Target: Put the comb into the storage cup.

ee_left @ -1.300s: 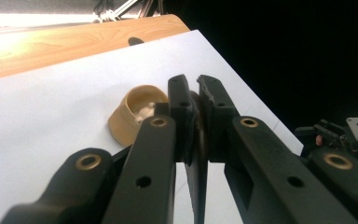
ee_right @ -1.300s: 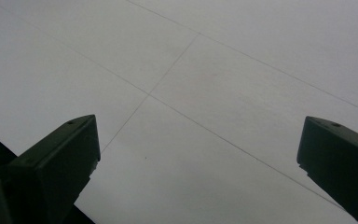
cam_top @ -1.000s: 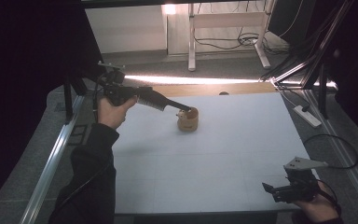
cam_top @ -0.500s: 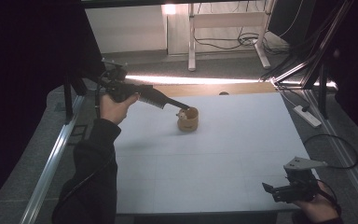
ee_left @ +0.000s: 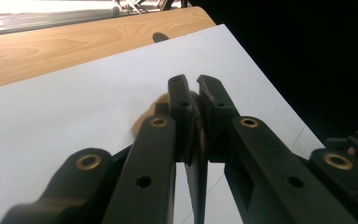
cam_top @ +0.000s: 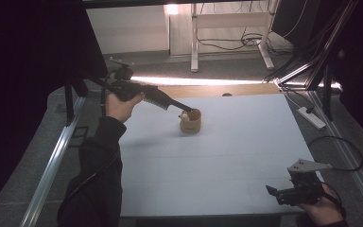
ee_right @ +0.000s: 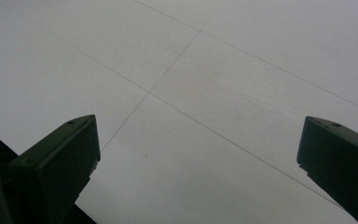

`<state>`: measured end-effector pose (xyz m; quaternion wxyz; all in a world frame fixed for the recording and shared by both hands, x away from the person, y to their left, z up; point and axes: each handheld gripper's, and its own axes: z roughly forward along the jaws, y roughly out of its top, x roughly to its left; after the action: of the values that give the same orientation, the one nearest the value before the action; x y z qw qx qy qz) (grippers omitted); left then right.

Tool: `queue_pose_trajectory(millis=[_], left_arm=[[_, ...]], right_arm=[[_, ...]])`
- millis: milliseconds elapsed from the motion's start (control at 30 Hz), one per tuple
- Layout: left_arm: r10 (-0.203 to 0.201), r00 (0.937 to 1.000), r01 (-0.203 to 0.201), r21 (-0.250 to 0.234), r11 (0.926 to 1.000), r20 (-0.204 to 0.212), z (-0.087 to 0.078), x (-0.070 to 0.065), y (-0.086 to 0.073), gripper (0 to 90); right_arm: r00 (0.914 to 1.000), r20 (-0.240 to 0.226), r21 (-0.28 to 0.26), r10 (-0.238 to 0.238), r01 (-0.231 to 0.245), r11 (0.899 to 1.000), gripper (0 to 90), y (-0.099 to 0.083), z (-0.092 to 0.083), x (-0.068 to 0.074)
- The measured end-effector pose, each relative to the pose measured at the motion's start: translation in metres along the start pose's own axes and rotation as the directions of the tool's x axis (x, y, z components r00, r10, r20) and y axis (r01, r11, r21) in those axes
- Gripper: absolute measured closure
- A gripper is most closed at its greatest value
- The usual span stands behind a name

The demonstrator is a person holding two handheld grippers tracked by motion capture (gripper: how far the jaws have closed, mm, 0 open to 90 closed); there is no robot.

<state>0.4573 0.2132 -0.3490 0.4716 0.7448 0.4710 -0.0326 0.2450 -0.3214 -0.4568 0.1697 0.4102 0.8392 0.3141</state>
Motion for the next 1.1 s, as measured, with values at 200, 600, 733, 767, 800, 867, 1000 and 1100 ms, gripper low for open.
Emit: queue_pose_trajectory(millis=[200,600,733,767,800,867,1000,1100], left_arm=[[-0.01,0.9999,0.01,0.014,0.9998,-0.002,0.005,0.004,0.002,83.4],[-0.029,0.9996,0.03,0.04,0.9988,-0.005,0.018,0.012,0.005,83.4],[-0.033,0.9994,0.033,0.047,0.9983,-0.008,0.022,0.014,0.005,83.4],[-0.035,0.9994,0.035,0.048,0.9982,-0.008,0.023,0.014,0.005,83.4],[-0.035,0.9994,0.035,0.05,0.9982,-0.007,0.024,0.015,0.005,83.4],[-0.037,0.9993,0.037,0.053,0.9979,-0.007,0.026,0.015,0.004,83.4],[-0.041,0.9991,0.041,0.061,0.9973,-0.004,0.031,0.017,0.004,83.4],[-0.045,0.999,0.045,0.066,0.9968,-0.004,0.035,0.018,0.004,83.4]], right_arm=[[1.0,0.0,0.001,-0.001,0.001,1.0,0.0,0.0,0.0,0.0],[1.0,-0.001,0.003,-0.003,0.003,1.0,0.0,0.0,0.0,0.0],[1.0,-0.002,0.003,-0.005,0.005,1.0,0.0,0.0,0.0,0.0],[1.0,-0.002,0.004,-0.005,0.005,1.0,0.0,0.0,0.0,0.0],[1.0,-0.002,0.004,-0.005,0.005,1.0,0.0,0.0,0.0,0.0],[1.0,-0.002,0.004,-0.005,0.005,1.0,0.0,0.0,0.0,0.0],[1.0,-0.003,0.006,-0.006,0.006,1.0,0.0,0.0,0.0,0.0],[1.0,-0.004,0.005,-0.005,0.005,1.0,0.0,0.0,0.0,0.0]])
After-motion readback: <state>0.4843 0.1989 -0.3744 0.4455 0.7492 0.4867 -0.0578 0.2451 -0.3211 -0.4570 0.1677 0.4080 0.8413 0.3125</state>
